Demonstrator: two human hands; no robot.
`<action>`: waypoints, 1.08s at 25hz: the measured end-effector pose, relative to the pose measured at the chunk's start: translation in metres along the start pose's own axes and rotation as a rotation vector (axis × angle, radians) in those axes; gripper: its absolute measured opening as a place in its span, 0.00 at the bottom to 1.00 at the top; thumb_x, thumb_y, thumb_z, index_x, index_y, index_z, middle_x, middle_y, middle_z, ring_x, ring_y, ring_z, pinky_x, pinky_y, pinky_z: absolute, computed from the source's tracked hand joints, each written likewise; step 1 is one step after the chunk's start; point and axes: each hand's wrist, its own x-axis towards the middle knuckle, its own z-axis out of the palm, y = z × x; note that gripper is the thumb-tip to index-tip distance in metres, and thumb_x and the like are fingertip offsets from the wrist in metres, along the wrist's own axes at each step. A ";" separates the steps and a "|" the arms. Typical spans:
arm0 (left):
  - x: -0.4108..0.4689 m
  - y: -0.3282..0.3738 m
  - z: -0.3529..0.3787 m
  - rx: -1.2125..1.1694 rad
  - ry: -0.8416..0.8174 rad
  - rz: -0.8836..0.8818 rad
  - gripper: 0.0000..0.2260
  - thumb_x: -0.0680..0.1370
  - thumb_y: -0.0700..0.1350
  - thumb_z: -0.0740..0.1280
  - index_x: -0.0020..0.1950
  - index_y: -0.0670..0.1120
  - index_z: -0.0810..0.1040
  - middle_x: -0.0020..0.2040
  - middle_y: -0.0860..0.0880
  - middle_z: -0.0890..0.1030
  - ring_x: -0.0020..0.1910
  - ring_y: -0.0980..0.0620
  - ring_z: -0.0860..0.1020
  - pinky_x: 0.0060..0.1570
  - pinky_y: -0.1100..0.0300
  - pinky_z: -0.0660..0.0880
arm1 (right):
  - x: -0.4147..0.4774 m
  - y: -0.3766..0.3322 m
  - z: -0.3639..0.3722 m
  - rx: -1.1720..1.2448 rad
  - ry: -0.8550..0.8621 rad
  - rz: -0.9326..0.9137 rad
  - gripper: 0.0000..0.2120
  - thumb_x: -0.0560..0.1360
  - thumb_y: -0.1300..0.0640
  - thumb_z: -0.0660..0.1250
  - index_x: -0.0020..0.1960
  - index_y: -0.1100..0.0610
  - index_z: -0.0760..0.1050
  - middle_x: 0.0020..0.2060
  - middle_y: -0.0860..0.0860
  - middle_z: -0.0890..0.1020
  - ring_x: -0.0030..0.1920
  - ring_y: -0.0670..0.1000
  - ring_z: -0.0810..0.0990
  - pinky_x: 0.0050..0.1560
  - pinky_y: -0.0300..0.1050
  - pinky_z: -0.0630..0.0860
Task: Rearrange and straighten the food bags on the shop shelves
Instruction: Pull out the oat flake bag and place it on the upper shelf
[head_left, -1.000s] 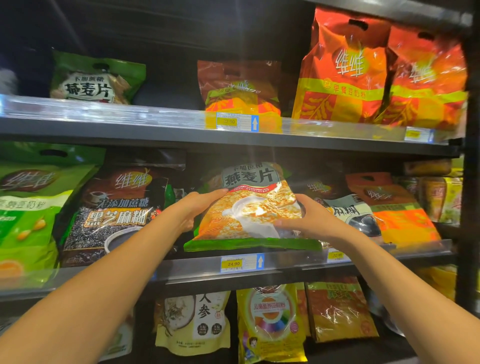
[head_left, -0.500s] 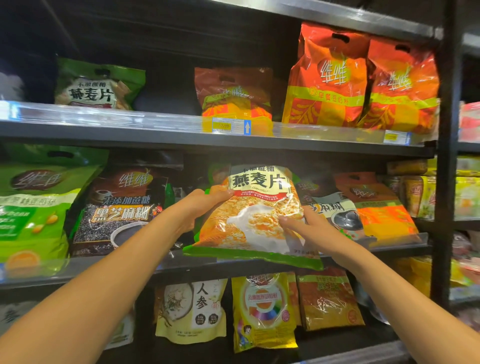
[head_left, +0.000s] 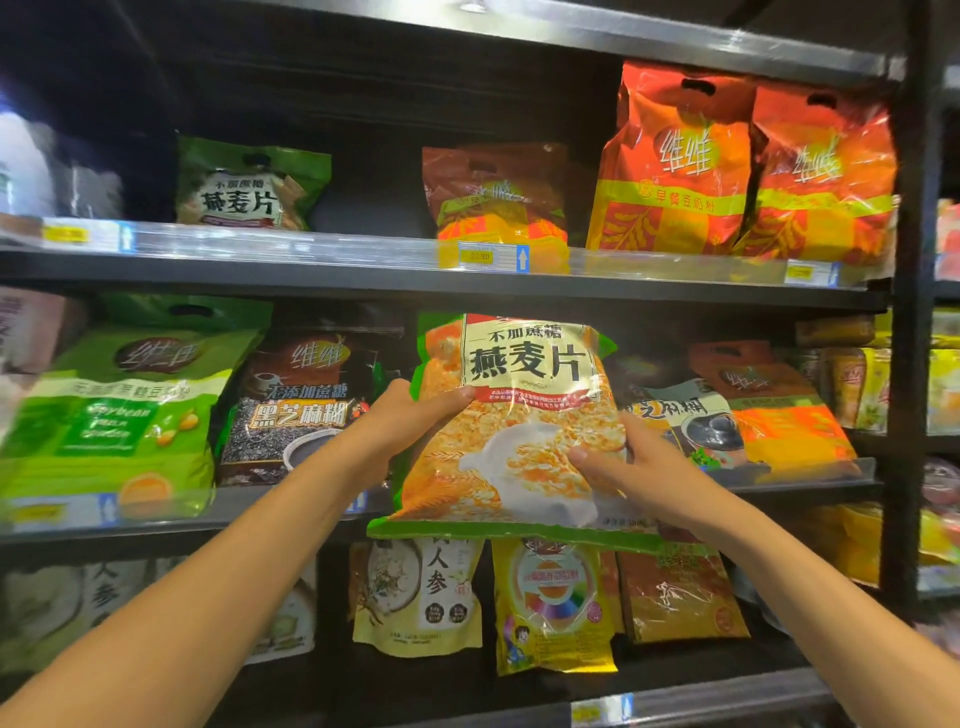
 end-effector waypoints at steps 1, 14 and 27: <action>-0.007 0.001 -0.007 -0.018 0.019 0.009 0.21 0.74 0.61 0.75 0.60 0.50 0.79 0.50 0.48 0.88 0.46 0.47 0.88 0.54 0.45 0.83 | -0.002 -0.008 0.004 0.007 0.000 -0.012 0.22 0.75 0.38 0.72 0.65 0.45 0.73 0.57 0.40 0.83 0.56 0.40 0.82 0.57 0.44 0.79; -0.073 -0.024 -0.127 -0.106 0.100 0.065 0.15 0.75 0.57 0.74 0.56 0.52 0.77 0.46 0.51 0.88 0.40 0.53 0.87 0.41 0.55 0.83 | -0.011 -0.119 0.080 0.082 -0.043 -0.121 0.20 0.75 0.46 0.74 0.64 0.39 0.71 0.53 0.31 0.84 0.53 0.34 0.83 0.48 0.30 0.78; -0.125 -0.034 -0.278 -0.068 0.076 0.154 0.40 0.60 0.69 0.80 0.66 0.54 0.70 0.59 0.52 0.84 0.55 0.51 0.85 0.59 0.47 0.81 | -0.026 -0.239 0.180 0.117 -0.028 -0.139 0.29 0.75 0.50 0.75 0.72 0.40 0.67 0.57 0.34 0.83 0.57 0.39 0.84 0.51 0.36 0.82</action>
